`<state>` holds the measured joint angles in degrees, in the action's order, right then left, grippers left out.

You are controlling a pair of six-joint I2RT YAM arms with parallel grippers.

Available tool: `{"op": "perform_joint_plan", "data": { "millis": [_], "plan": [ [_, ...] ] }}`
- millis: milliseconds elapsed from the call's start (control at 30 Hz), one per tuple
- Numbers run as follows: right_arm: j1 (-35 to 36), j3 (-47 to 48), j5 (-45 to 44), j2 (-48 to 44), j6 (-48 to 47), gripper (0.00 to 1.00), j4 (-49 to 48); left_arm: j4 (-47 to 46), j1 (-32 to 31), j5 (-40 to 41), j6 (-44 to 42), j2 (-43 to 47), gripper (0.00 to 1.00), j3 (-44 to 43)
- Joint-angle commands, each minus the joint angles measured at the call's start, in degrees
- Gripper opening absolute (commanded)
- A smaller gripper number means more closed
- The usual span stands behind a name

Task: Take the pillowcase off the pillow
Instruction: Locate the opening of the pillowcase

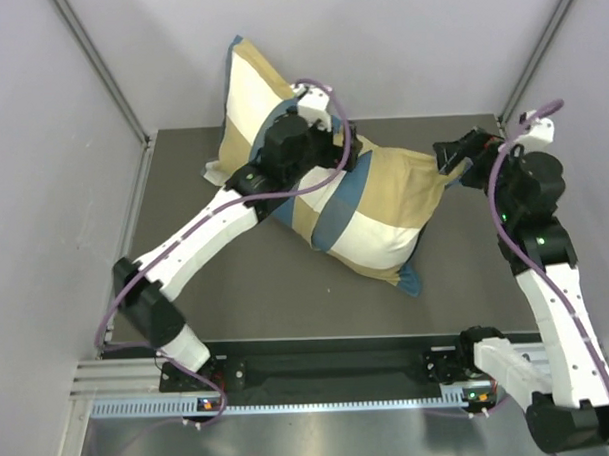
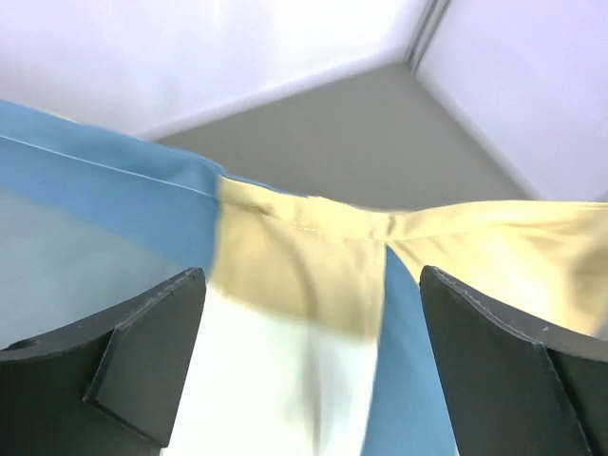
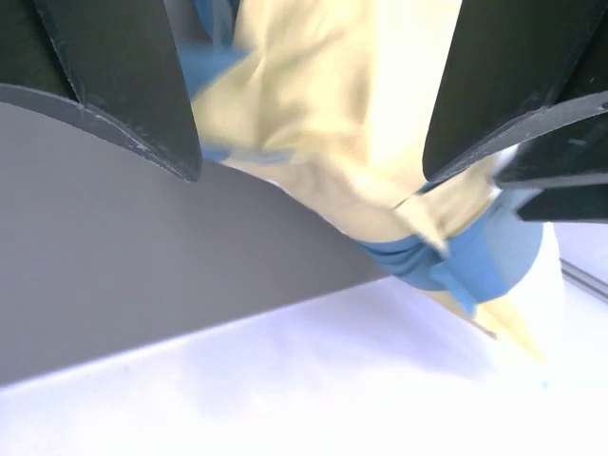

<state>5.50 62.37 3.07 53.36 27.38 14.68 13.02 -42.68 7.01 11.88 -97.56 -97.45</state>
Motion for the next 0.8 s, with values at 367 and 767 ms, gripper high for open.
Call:
{"op": "perform_joint_plan", "data": {
  "millis": [367,767],
  "plan": [
    [16.82,-19.03,-1.3,-15.49,-0.92,1.0,3.0,-19.08,-0.74,-1.38,-2.13,13.02,0.99,20.63],
    [17.44,-23.96,-3.86,15.7,2.42,1.0,-17.83,-22.07,-0.74,-3.84,1.74,3.16,0.99,22.91]
  ]
}}
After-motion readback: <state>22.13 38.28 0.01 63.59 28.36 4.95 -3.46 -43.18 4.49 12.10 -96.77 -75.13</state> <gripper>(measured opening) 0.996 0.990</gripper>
